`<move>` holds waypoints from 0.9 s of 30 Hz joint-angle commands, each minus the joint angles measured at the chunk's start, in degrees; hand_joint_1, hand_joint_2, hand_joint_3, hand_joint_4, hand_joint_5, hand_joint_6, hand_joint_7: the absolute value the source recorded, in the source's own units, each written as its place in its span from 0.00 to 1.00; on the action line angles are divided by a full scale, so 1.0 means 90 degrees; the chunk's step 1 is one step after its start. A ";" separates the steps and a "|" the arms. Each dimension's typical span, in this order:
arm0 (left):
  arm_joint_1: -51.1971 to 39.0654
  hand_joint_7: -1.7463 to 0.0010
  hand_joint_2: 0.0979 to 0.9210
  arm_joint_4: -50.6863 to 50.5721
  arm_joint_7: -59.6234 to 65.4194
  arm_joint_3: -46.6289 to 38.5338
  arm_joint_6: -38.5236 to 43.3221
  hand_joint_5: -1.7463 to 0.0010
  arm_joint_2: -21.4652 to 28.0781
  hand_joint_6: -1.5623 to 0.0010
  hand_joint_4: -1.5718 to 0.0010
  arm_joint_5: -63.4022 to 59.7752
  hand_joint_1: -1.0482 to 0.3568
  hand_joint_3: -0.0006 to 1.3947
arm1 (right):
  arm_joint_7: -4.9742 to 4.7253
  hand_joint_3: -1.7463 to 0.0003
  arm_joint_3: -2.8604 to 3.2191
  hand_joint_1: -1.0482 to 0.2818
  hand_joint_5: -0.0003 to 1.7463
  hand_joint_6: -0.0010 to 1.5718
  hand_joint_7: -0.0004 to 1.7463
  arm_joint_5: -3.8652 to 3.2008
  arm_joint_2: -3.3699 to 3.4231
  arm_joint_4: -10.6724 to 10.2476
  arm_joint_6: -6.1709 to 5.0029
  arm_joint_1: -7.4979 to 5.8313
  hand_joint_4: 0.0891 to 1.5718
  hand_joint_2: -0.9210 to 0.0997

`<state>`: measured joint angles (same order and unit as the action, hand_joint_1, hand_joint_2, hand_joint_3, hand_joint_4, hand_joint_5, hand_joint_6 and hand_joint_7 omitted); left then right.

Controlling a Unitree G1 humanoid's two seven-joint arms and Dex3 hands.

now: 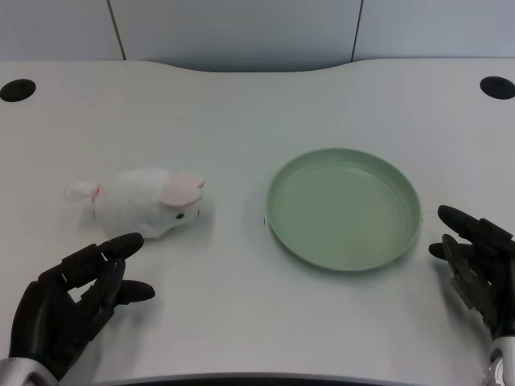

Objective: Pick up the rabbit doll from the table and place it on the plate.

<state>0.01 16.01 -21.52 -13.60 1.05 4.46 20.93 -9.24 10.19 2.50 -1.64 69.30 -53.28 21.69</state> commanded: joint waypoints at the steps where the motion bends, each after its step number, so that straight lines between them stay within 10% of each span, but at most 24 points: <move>1: -0.0063 0.95 1.00 -0.0002 -0.0009 -0.0043 0.0038 0.28 0.0059 0.40 0.64 0.0011 0.34 0.26 | -0.0052 0.82 -0.0003 0.55 0.52 0.59 0.01 -0.0005 -0.0051 -0.0056 -0.0049 -0.0093 0.36 0.00; 16: -0.0086 0.96 1.00 -0.0015 0.0014 -0.0038 0.0083 0.28 0.0079 0.41 0.65 -0.0028 0.34 0.26 | -0.0079 0.83 -0.0001 0.54 0.52 0.60 0.01 -0.0018 -0.0019 -0.0053 -0.0047 -0.0094 0.36 0.00; 21: -0.0044 0.96 1.00 0.0080 -0.0124 0.0096 0.0619 0.27 0.0262 0.41 0.64 -0.0382 0.34 0.28 | -0.0259 0.83 -0.0070 0.54 0.51 0.60 0.01 0.0111 -0.0020 -0.0090 -0.0011 -0.0138 0.37 0.00; 27: 0.0291 0.98 1.00 -0.0175 -0.0382 0.0524 0.1735 0.29 0.1092 0.45 0.70 -0.1455 0.34 0.22 | -0.0047 0.83 -0.0048 0.55 0.51 0.60 0.01 0.0008 -0.0012 -0.0097 -0.0033 -0.0148 0.36 0.00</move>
<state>1.37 15.63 -24.06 -9.29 14.84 11.77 9.37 -10.08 9.63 3.26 -1.50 69.01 -53.43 20.83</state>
